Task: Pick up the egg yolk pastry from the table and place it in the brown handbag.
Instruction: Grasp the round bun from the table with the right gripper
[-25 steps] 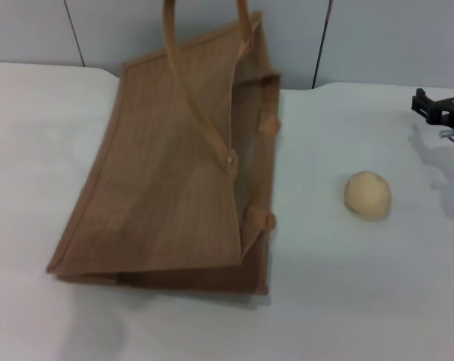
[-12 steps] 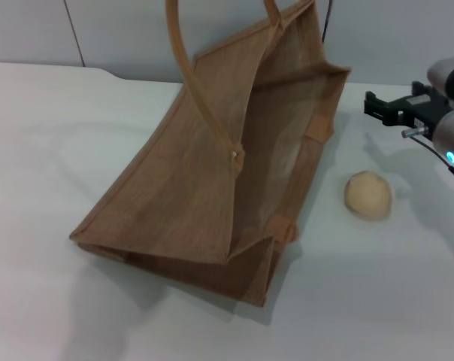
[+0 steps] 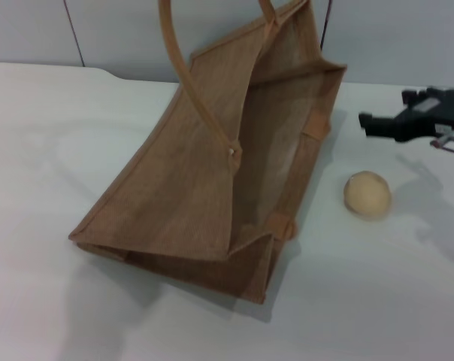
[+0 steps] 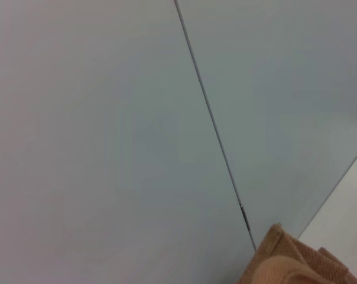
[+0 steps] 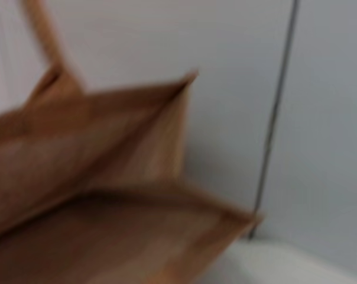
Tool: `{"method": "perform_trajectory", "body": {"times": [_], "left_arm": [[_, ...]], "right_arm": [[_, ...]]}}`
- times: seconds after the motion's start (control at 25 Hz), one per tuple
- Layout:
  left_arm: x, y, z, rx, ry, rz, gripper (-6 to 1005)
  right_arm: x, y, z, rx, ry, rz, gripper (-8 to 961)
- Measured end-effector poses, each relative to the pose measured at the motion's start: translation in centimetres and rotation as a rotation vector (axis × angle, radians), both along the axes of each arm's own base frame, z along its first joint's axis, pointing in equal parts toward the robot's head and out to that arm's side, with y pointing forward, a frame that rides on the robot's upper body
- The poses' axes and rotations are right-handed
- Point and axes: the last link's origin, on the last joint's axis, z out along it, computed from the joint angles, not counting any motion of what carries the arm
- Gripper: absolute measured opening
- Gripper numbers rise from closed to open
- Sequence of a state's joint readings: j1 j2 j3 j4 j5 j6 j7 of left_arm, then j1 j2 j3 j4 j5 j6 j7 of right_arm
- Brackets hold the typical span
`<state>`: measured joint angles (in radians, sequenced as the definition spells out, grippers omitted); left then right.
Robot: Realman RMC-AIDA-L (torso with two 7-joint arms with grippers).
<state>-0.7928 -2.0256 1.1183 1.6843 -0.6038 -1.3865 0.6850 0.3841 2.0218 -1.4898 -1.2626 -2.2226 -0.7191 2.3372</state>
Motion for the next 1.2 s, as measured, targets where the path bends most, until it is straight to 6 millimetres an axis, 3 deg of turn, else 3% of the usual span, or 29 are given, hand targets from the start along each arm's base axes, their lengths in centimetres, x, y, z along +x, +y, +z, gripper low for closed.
{"method": "perform_trajectory", "body": {"times": [0.44, 1.2], "left_arm": [[-0.4, 0.2, 0.1, 0.025, 0.037, 0.018, 124], [-0.3, 0.1, 0.2, 0.022, 0.043, 0.017, 127]], "right_arm": [[-0.5, -1.1, -1.2, -0.257, -0.149, -0.061, 888], [0.5, -0.2, -3.2, -0.356, -0.185, -0.131, 889]]}}
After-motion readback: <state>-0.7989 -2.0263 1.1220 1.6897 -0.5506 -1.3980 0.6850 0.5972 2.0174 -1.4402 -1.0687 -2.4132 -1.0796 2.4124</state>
